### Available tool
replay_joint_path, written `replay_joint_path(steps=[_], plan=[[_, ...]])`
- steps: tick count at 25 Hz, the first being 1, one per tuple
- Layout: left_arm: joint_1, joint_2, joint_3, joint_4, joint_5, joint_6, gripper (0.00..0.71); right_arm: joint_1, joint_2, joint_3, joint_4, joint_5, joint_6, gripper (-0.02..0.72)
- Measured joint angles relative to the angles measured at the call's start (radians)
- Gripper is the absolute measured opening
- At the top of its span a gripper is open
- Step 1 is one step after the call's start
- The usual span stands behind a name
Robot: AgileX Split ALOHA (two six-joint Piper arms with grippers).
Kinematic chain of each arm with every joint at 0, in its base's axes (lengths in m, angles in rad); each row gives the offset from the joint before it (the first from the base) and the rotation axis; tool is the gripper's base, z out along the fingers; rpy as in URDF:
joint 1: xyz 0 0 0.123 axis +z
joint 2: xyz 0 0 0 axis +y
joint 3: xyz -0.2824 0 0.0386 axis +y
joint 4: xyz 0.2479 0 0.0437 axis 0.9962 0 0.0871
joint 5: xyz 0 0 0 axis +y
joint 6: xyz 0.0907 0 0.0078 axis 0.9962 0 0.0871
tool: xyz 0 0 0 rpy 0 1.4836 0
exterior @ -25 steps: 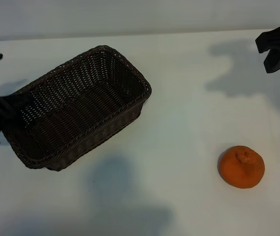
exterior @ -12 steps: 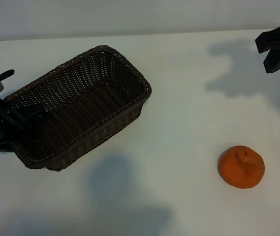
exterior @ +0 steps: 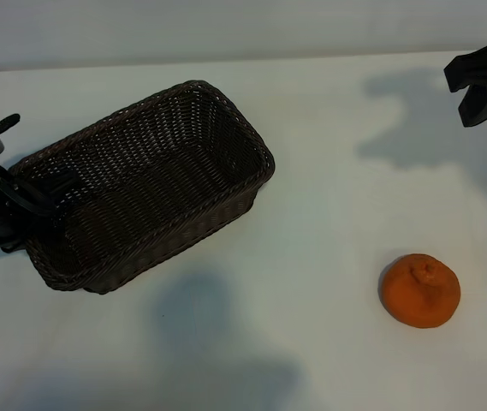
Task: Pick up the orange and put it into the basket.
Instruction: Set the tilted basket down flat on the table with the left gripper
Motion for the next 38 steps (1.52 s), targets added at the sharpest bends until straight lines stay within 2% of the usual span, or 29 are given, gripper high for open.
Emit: replay_joint_path(steps=[6, 11, 16, 25, 30, 38], plan=[[0.000, 0.000, -0.005, -0.045, 0.037, 0.029, 0.168, 0.000, 0.000, 0.000, 0.000, -0.010, 0.001, 0.433], [0.000, 0.000, -0.077, -0.122, 0.163, 0.134, 0.156, 0.000, 0.000, 0.000, 0.001, -0.013, 0.001, 0.433], [0.000, -0.016, -0.181, -0.184, 0.296, 0.220, 0.156, 0.000, 0.000, 0.000, 0.001, -0.014, 0.001, 0.433], [0.000, -0.116, -0.435, -0.184, 0.512, 0.229, 0.155, 0.000, 0.000, 0.000, 0.003, -0.014, 0.001, 0.433], [0.000, -0.117, -0.460, -0.174, 0.551, 0.254, 0.155, 0.000, 0.000, 0.000, 0.006, -0.014, 0.001, 0.433], [0.000, -0.117, -0.467, -0.171, 0.575, 0.496, 0.155, 0.000, 0.000, 0.000, 0.021, -0.014, 0.001, 0.433]])
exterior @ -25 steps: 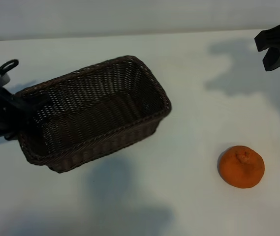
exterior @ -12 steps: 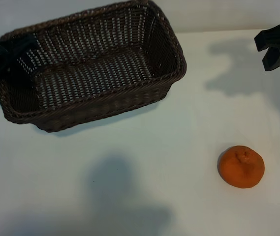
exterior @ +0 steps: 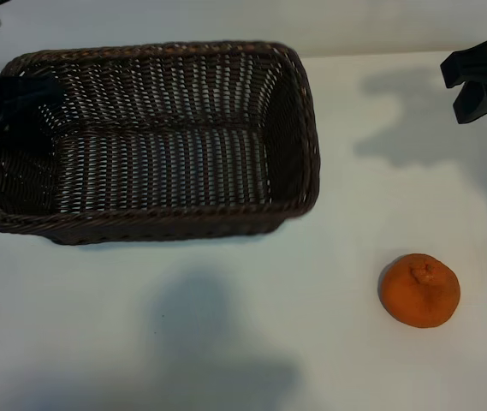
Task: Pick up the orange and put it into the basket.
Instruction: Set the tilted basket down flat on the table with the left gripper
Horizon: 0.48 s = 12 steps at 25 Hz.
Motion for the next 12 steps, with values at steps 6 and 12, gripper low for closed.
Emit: replay_joint_path(steps=[6, 12], plan=[[0.000, 0.021, 0.000, -0.004, 0.017, 0.069, 0.155, 0.000, 0.000, 0.000, 0.001, 0.000, 0.000, 0.433], [0.000, 0.071, -0.027, -0.091, 0.028, 0.098, 0.155, 0.000, 0.000, 0.000, 0.001, 0.000, -0.001, 0.433]])
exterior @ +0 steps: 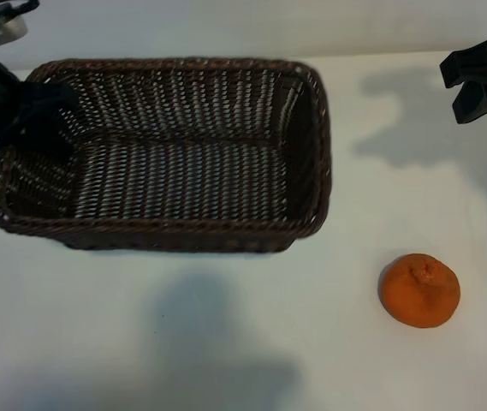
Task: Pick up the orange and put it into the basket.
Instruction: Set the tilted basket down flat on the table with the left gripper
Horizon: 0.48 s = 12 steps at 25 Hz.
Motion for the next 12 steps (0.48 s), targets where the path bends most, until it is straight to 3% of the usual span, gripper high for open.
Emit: replay_joint_path(steps=[12], plan=[[-0.005, 0.117, -0.077, -0.059, 0.001, -0.015, 0.155, 0.000, 0.000, 0.000, 0.007, -0.004, 0.001, 0.433]])
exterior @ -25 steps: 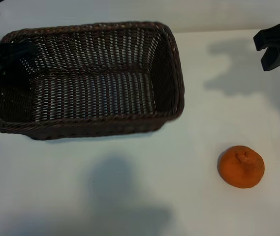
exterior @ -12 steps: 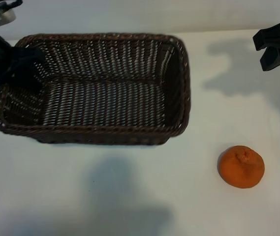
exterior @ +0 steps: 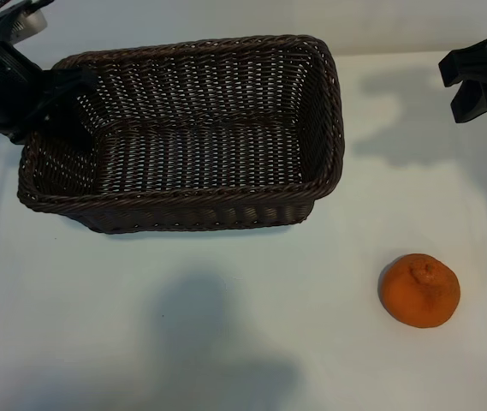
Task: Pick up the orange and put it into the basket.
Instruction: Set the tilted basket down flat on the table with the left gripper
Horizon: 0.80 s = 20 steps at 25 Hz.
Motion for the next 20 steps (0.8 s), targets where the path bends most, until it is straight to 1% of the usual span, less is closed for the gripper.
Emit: replay_joint_path(steps=[4, 9, 13, 20], plan=[[-0.025, 0.021, -0.018, 0.001, -0.004, -0.001, 0.155, 0.000, 0.000, 0.000, 0.005, 0.000, 0.000, 0.433], [-0.086, 0.063, -0.039, 0.001, -0.036, -0.002, 0.153, 0.000, 0.000, 0.000, 0.017, -0.002, -0.001, 0.433], [-0.125, 0.107, -0.044, -0.001, -0.073, -0.021, 0.153, 0.000, 0.000, 0.000, 0.017, -0.002, -0.001, 0.433], [-0.166, 0.180, -0.044, -0.003, -0.148, -0.042, 0.153, 0.000, 0.000, 0.000, 0.017, -0.002, -0.001, 0.433]])
